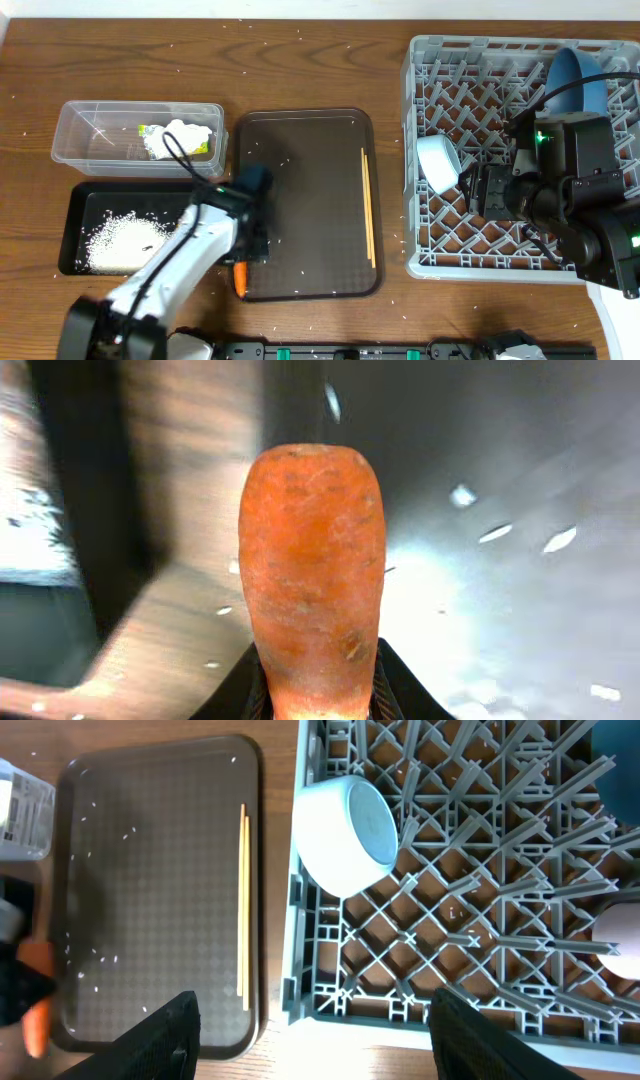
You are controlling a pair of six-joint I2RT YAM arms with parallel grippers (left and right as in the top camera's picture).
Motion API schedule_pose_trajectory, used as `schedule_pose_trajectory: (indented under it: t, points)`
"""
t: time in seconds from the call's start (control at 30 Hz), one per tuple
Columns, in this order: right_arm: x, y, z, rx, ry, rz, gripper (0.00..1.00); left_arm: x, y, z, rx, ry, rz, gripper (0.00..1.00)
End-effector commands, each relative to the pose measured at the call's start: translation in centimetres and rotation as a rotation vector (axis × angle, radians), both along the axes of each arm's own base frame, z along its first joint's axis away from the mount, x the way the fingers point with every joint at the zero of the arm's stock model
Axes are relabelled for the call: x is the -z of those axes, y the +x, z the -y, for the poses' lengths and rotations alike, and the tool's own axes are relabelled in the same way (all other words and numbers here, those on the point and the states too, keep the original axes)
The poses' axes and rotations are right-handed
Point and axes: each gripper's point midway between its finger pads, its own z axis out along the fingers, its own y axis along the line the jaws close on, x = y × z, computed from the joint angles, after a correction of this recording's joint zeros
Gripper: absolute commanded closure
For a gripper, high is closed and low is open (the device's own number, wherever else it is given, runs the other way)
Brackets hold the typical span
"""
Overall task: Sort waste into correct bins and load items into the dishwasher rack
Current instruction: 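Drop the carrot onto the black tray with left gripper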
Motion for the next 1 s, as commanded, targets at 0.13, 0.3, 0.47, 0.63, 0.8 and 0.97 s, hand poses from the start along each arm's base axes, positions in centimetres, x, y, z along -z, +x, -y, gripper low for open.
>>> schedule_pose_trajectory:
  t: [0.13, 0.3, 0.47, 0.63, 0.8, 0.97]
  points:
    - [-0.2, 0.0, -0.2, 0.002, 0.010, 0.003, 0.33, -6.4, 3.8, -3.0, -0.195, -0.058, 0.239, 0.88]
    - [-0.1, -0.1, -0.2, 0.003, 0.009, -0.001, 0.33, -6.5, 4.2, -8.8, -0.460, -0.020, 0.278, 0.89]
    - [-0.1, -0.1, -0.2, 0.003, 0.009, -0.002, 0.33, -4.7, 4.0, -14.5, -0.750, 0.020, 0.286, 0.89]
    - [0.0, -0.3, -0.1, 0.003, 0.008, -0.010, 0.33, -3.1, 3.9, -17.4, -0.874, 0.032, 0.265, 0.85]
    - [0.0, -0.3, -0.1, 0.002, 0.006, -0.014, 0.32, -2.4, 3.8, -17.6, -0.881, 0.026, 0.241, 0.63]
    - [0.1, -0.4, -0.1, 0.002, 0.006, -0.016, 0.30, -4.5, 4.8, -16.4, -0.782, -0.051, 0.283, 0.51]
